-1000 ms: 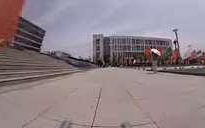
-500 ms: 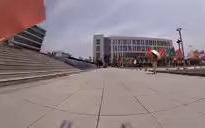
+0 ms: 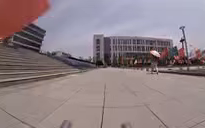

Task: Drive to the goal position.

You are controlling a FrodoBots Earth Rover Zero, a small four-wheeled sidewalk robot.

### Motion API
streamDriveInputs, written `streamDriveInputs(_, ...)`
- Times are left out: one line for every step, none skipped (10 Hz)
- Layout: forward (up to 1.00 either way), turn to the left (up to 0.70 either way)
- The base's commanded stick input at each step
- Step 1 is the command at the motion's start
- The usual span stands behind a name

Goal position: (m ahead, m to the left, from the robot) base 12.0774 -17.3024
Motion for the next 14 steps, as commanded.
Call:
streamDriveInputs(1.0, 0.0)
streamDriveInputs(1.0, 0.0)
streamDriveInputs(0.0, 0.0)
streamDriveInputs(0.0, 0.0)
streamDriveInputs(0.0, 0.26)
streamDriveInputs(0.0, 0.8)
streamDriveInputs(0.0, 1.0)
streamDriveInputs(0.0, 1.0)
streamDriveInputs(0.0, 1.0)
streamDriveInputs(0.0, 1.0)
streamDriveInputs(0.0, 1.0)
streamDriveInputs(0.0, 1.0)
streamDriveInputs(0.0, 1.0)
streamDriveInputs(0.0, 1.0)
